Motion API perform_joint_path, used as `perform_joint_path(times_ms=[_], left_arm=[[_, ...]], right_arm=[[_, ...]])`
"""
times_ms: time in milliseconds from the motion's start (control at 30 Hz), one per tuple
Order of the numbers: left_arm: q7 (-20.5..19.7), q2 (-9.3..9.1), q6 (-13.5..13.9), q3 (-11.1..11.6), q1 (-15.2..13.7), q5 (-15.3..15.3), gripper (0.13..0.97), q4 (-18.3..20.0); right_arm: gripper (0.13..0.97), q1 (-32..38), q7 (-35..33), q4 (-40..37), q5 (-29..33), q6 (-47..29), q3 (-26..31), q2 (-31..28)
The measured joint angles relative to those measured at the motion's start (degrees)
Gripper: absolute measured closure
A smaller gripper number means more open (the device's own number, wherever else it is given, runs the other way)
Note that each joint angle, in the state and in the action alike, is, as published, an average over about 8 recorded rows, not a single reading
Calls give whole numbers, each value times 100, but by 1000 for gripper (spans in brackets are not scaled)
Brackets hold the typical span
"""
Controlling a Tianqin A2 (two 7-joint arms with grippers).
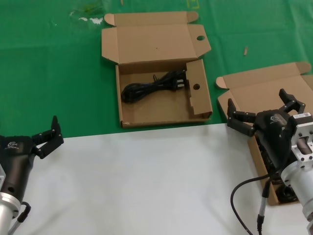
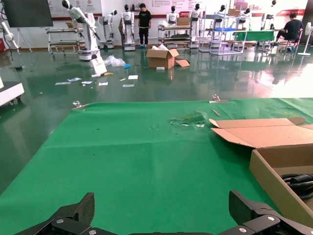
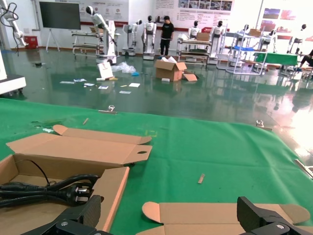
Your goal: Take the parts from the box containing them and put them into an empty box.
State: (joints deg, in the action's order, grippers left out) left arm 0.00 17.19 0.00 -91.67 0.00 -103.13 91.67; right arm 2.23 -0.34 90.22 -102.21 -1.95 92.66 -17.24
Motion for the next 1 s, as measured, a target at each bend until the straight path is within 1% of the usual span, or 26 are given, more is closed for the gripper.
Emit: perform_joint_path(times_ms=[1000], left_arm=[[0,0,0,0,0,0,132,0]], right_arm=[[129,0,0,0,0,0,0,0]])
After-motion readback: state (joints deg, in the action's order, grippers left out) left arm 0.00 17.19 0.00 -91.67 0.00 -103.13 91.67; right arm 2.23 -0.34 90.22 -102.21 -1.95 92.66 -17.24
